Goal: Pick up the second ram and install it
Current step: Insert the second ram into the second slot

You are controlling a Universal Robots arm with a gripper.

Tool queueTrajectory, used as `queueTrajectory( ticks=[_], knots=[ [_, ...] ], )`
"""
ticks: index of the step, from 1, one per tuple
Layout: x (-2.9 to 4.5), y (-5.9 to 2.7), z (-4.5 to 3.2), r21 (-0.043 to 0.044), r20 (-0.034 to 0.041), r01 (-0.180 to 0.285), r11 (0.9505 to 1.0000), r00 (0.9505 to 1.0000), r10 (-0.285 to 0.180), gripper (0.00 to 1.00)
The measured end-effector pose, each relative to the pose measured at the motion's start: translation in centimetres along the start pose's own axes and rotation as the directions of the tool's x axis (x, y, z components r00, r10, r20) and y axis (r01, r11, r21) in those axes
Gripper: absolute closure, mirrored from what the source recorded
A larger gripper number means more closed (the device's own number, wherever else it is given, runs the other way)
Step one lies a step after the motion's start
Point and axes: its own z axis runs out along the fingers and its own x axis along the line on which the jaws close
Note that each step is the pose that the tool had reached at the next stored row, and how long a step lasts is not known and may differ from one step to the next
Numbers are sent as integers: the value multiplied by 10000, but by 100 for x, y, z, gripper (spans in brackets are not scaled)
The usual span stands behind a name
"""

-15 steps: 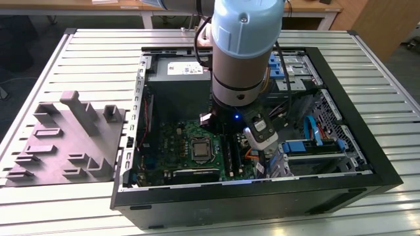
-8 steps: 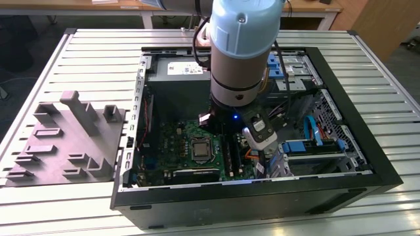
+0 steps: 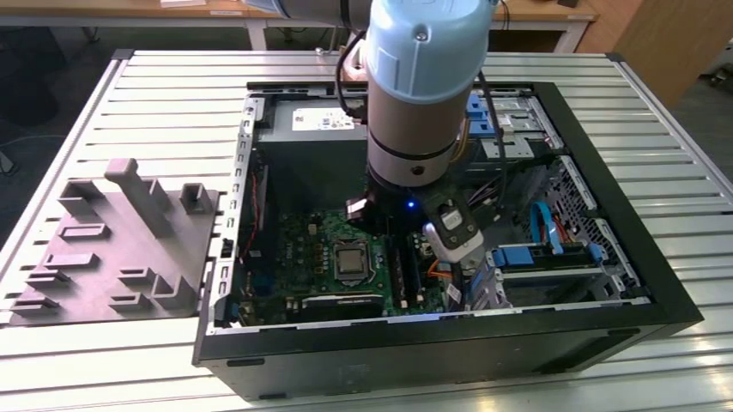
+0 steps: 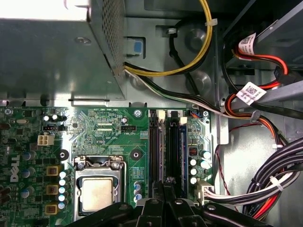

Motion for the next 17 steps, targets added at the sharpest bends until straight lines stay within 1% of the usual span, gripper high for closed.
queueTrajectory(
  ticks=[17],
  knots=[
    [2,-3,31,0,1,-3,10000,10000,3,88]
  ],
)
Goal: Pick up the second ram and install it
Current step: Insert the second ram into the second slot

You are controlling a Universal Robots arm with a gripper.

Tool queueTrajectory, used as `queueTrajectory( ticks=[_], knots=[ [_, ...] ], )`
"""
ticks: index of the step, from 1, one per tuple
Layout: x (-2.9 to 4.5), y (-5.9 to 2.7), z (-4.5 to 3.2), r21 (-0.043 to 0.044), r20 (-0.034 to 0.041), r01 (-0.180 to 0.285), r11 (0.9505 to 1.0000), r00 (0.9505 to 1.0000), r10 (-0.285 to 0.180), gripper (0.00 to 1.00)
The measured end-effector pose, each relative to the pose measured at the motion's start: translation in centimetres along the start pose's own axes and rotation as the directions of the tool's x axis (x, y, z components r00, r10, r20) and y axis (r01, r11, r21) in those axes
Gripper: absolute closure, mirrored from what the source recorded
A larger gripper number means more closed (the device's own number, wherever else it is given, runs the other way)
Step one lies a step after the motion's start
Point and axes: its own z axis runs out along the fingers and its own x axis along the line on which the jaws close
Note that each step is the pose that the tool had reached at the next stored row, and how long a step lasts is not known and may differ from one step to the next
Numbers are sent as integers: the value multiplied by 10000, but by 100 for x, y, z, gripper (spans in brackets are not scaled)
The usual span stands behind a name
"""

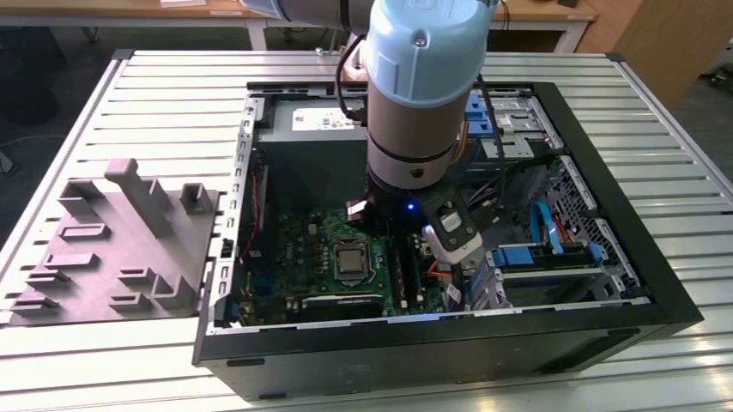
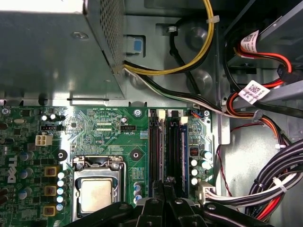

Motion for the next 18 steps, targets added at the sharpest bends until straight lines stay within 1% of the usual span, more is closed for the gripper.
queueTrajectory(
  ticks=[18],
  knots=[
    [1,-1,11,0,0,0,10000,10000,0,88]
  ],
)
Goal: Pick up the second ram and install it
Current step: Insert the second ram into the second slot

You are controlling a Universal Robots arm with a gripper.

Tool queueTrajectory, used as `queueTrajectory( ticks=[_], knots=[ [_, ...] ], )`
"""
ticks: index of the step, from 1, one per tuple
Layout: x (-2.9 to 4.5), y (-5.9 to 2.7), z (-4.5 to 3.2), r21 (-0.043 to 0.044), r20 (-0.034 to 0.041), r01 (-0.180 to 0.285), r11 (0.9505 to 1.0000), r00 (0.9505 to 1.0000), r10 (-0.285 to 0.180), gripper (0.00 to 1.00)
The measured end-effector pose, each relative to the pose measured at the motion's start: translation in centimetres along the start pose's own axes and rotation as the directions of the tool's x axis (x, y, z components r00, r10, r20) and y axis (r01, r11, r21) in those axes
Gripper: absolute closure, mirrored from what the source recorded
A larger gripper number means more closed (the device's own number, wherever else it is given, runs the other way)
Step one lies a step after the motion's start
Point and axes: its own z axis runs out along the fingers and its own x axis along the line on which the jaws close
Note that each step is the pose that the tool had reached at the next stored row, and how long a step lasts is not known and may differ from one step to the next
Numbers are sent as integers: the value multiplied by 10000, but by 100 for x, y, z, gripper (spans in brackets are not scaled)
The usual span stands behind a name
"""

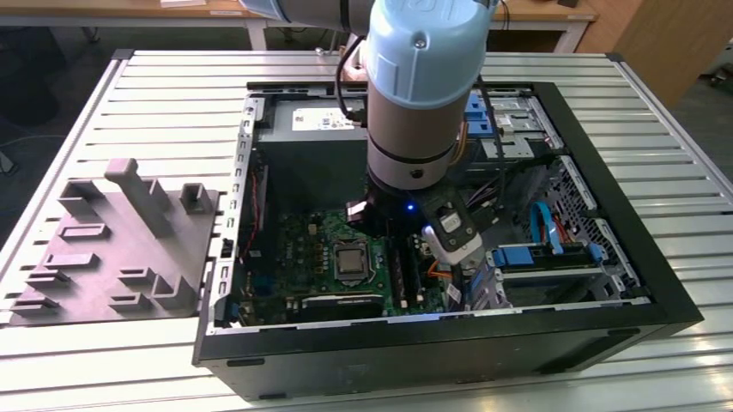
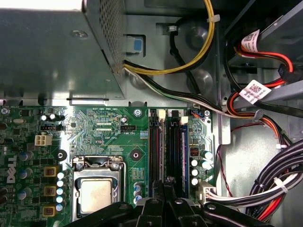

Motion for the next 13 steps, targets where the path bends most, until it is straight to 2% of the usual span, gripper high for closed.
queueTrajectory(
  ticks=[2,3,9,13],
  knots=[
    [0,0,3,-4,0,0,10000,10000,0,87],
    [0,0,3,-2,1,0,10000,10000,0,81],
    [0,0,2,1,0,0,10000,10000,0,81],
    [-4,7,-65,0,2,0,10000,10000,0,81]
  ],
)
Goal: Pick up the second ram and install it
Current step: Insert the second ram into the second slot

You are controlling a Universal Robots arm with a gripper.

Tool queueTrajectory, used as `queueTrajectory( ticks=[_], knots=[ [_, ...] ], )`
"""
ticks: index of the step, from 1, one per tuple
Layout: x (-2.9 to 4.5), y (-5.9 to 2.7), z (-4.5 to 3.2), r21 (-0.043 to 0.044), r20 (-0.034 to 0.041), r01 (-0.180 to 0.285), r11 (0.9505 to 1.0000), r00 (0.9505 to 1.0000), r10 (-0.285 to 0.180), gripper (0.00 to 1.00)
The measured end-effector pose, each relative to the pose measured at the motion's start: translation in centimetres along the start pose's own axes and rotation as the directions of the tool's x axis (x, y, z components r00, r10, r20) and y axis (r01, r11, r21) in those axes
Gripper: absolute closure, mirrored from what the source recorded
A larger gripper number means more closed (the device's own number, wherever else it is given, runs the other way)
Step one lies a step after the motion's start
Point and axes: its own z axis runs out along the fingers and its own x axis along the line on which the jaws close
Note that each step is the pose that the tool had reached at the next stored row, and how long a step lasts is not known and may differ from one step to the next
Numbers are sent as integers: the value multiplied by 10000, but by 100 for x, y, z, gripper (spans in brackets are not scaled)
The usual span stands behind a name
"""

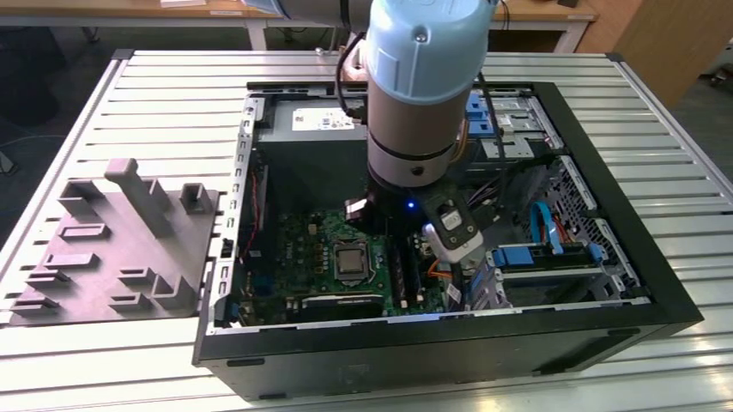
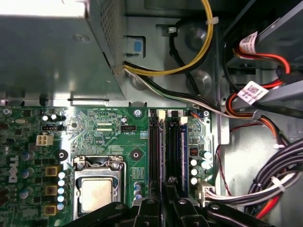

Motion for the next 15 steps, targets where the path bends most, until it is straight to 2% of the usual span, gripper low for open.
queueTrajectory(
  ticks=[6,15],
  knots=[
    [-8,15,-140,-1,3,0,10000,10000,0,81],
    [-9,15,-149,4,3,0,10000,10000,0,82]
  ],
)
